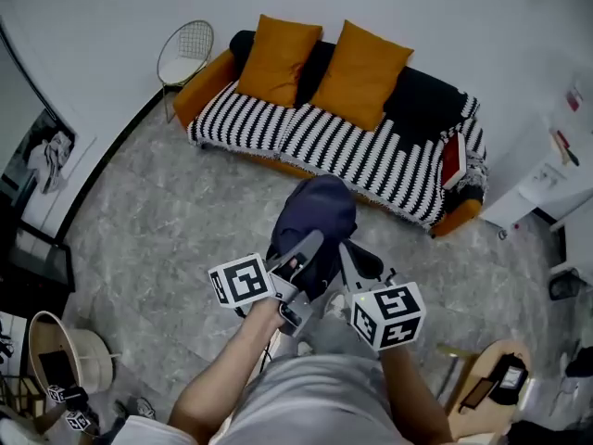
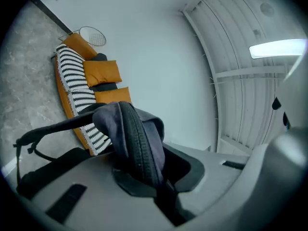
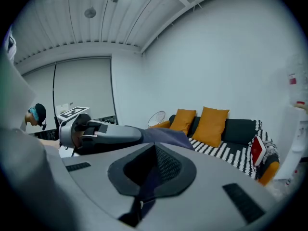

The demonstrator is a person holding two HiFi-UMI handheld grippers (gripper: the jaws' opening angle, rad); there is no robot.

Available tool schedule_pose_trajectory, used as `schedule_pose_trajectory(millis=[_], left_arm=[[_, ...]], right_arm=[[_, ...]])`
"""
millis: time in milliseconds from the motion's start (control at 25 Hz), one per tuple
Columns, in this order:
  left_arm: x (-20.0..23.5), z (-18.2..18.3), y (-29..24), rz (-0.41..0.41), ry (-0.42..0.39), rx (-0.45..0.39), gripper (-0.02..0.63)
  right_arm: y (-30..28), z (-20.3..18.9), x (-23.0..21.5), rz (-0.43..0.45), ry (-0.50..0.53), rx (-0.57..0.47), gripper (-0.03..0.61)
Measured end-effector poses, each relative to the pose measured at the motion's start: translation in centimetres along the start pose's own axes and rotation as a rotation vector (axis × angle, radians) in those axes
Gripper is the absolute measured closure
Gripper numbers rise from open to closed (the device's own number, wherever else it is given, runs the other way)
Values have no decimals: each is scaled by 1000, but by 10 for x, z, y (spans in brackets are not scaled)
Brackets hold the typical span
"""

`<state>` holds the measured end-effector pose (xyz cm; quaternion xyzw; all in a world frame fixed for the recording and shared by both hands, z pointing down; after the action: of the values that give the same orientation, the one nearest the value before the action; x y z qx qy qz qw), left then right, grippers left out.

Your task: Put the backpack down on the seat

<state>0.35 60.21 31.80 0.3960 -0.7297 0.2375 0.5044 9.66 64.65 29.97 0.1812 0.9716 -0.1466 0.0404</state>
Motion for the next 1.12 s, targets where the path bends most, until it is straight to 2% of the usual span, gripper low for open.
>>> schedule_pose_trajectory(millis=[320, 720, 1120], left_arm=[[17, 23, -2, 36, -2, -29, 580], [46, 56, -34, 77, 17, -61, 580], [81, 97, -108, 98, 35, -95, 580]], right_arm=[[-28, 2, -3, 33, -14, -1, 577], [-79, 6, -32, 68, -38, 22, 577], [-149, 19, -98, 109, -34, 67, 577]])
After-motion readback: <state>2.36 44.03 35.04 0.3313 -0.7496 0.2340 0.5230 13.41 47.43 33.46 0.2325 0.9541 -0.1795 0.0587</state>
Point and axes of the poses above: the fingertips, and each gripper's own axes: y backward along the fingers, x to its left, z out of its top, the point moved 4 cm from there along y, backward along the fingers, and after that the axes turned 5 degrees about -x, right-handed, at the moved point
